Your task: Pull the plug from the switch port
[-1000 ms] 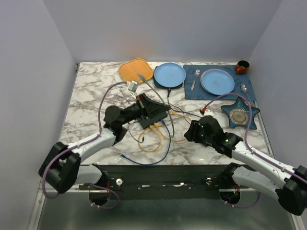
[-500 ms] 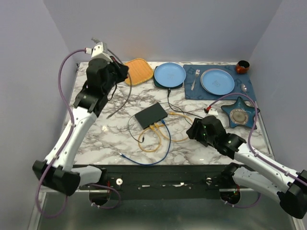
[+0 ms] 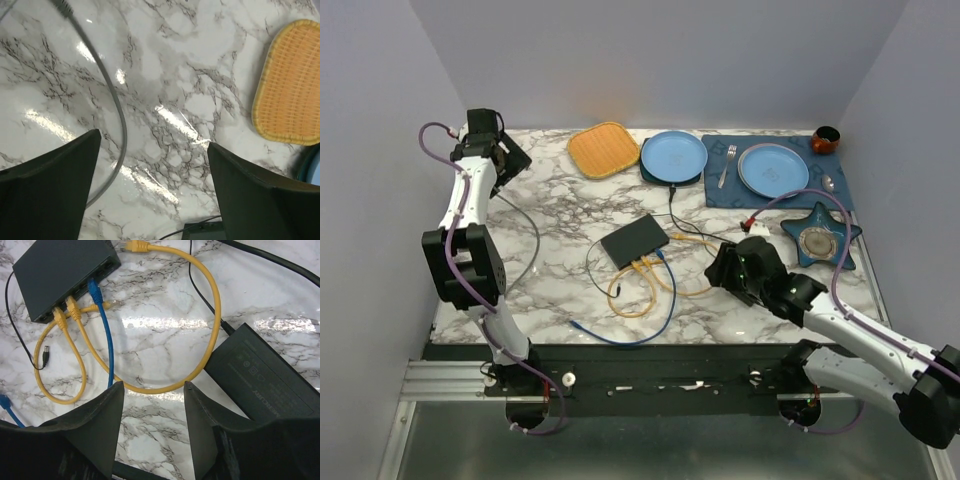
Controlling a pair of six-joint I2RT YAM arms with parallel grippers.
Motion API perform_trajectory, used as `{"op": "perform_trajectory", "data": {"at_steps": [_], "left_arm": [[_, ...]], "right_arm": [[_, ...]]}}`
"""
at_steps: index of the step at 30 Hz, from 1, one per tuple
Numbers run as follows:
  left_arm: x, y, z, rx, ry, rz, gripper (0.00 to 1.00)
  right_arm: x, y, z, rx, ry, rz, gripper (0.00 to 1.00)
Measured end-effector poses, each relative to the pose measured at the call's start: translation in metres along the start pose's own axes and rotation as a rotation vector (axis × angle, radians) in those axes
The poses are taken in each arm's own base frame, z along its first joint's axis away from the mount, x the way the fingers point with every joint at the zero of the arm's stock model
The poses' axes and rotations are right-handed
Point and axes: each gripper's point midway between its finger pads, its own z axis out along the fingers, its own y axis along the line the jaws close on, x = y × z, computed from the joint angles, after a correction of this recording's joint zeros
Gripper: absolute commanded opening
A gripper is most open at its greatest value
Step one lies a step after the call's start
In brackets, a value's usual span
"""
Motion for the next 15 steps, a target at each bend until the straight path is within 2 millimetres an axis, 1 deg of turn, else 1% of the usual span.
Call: {"op": "perform_trajectory", "data": {"at_steps": [2,4,6,8,9,10,11,12,13,14,15], "left_arm": [[-0.012,-0.001,0.002,-0.014,-0.019,0.000,0.99],[-0.014,0.001,-0.002,-0.022,-0.022,-0.003,0.99],[-0.008,0.003,-0.006,-0.019,-0.020,0.001,0.99],[0.012,0.002,-0.012,0.006,-0.012,0.020,0.99],[0.030,-0.003,-0.018,0.030,0.000,0.039,0.97],[0.054,-0.010,-0.025,0.067,0.019,0.068,0.94],[0.084,-0.024,-0.034,0.121,0.044,0.111,0.86],[0.111,-0.036,-0.042,0.174,0.075,0.152,0.82],[0.148,-0.055,-0.053,0.254,0.114,0.207,0.77],[0.172,-0.066,-0.059,0.306,0.145,0.246,0.65],[0.209,-0.078,-0.068,0.366,0.197,0.295,0.58]], "right_arm": [[-0.002,0.003,0.003,-0.004,0.001,-0.007,0.61],[-0.001,0.004,0.007,-0.006,0.005,-0.016,0.61],[0.002,0.004,0.013,-0.001,0.019,-0.027,0.60],[0.007,0.006,0.022,0.002,0.047,-0.039,0.57],[0.009,0.007,0.027,0.004,0.062,-0.042,0.51],[0.011,0.009,0.031,0.003,0.077,-0.046,0.48],[0.013,0.012,0.037,-0.001,0.092,-0.051,0.45],[0.013,0.015,0.041,-0.005,0.104,-0.054,0.40],[0.014,0.017,0.045,-0.008,0.115,-0.057,0.38],[0.014,0.021,0.051,-0.012,0.125,-0.057,0.36],[0.013,0.024,0.055,-0.014,0.134,-0.059,0.33]]}}
